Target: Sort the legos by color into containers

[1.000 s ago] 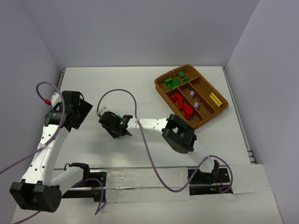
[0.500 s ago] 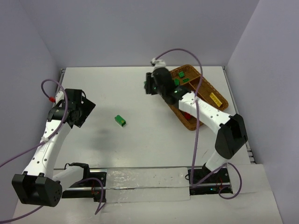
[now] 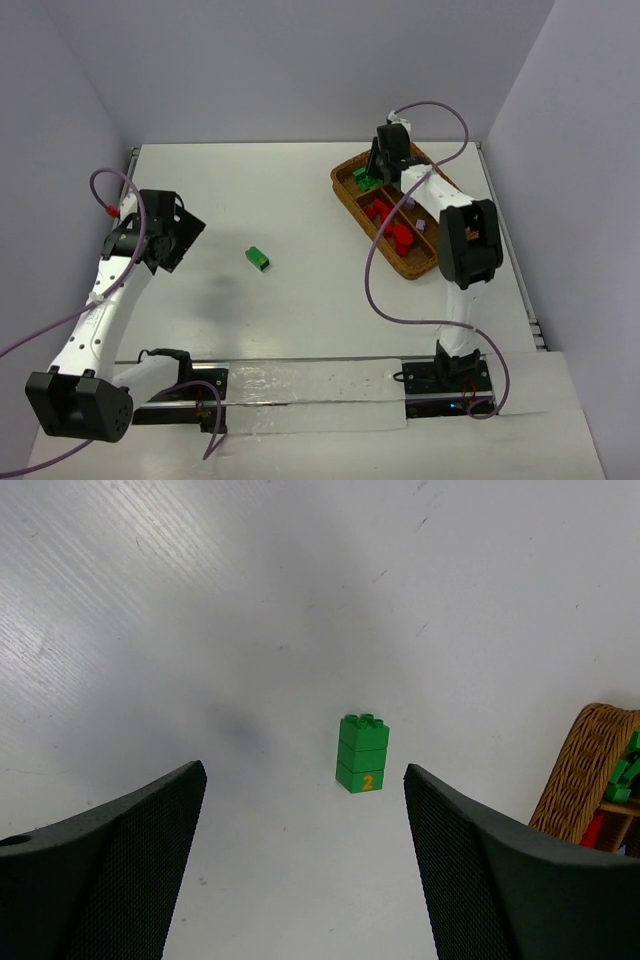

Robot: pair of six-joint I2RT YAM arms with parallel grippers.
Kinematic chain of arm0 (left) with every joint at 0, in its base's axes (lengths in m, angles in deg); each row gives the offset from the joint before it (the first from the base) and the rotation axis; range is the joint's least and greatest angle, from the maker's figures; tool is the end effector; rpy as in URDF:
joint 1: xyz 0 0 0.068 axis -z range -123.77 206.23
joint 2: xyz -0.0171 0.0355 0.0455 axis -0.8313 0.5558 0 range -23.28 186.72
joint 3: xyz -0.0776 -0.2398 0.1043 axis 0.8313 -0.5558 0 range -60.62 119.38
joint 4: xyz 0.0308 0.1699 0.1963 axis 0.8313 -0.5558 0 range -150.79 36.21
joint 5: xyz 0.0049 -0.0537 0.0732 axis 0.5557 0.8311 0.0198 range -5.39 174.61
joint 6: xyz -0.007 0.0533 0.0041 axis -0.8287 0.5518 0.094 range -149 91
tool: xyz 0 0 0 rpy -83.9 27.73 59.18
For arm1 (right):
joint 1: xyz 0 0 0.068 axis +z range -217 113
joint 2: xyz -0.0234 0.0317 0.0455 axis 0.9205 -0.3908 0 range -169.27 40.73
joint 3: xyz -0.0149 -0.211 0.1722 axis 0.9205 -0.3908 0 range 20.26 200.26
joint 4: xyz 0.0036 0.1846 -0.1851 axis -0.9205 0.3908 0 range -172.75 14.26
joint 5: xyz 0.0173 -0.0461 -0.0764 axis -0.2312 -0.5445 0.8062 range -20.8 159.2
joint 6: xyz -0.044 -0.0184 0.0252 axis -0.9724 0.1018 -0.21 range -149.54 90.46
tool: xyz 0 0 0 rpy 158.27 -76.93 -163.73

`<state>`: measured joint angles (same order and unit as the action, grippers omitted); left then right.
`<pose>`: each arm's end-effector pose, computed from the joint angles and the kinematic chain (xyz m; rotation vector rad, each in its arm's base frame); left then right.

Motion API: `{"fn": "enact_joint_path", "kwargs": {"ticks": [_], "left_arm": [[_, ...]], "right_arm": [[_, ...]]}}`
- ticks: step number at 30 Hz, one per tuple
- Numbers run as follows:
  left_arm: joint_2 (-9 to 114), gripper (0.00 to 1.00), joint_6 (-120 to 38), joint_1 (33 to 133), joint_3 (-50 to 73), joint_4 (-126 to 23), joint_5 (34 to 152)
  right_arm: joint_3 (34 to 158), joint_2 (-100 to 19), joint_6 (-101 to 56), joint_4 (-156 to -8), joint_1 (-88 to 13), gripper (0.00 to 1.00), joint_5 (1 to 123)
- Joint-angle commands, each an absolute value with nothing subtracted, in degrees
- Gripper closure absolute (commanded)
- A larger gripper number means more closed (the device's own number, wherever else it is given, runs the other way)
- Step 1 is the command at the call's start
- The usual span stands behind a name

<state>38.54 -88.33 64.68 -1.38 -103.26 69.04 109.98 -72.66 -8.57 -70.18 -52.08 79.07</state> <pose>0.2085 -0.0212 0.3097 -1.1517 2.1542 -0.1912 0.4472 0.1129 0.2480 0.2117 2.1868 0.1626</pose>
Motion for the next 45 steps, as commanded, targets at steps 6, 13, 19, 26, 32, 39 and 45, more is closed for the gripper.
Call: {"fn": "enact_joint_path", "kwargs": {"ticks": [6,13,19,26,32,39,45], "left_arm": [[37.6,0.13,-87.8,64.1,0.6,-102.9,69.8],[37.1,0.13,-88.1,64.1,0.3,-102.7,69.9],[37.8,0.13,-88.2,64.1,-0.5,-101.6,70.7],[38.7,0.13,-89.5,64.1,0.2,-104.0,67.3],[38.3,0.13,-89.6,64.1,0.7,-104.9,65.8],[36.9,0.13,-88.9,64.1,0.2,-105.0,64.3],[37.2,0.13,-88.7,64.1,-0.3,-104.4,65.6]], "right_arm": [[125.0,-82.3,-9.1,-67.0,-51.7,0.5,74.9],[124.1,-80.9,-10.0,-66.0,-51.1,0.2,71.6],[109.5,-67.4,-15.1,-70.5,-43.1,0.21,73.0],[100.0,-62.9,-33.3,-70.1,-24.9,0.15,63.0],[106.8,-73.0,-34.7,-66.3,-14.4,0.08,64.9],[114.5,-81.2,-32.2,-64.1,-11.8,0.08,73.3],[115.8,-84.3,-31.2,-63.6,-11.5,0.15,75.1]]}}
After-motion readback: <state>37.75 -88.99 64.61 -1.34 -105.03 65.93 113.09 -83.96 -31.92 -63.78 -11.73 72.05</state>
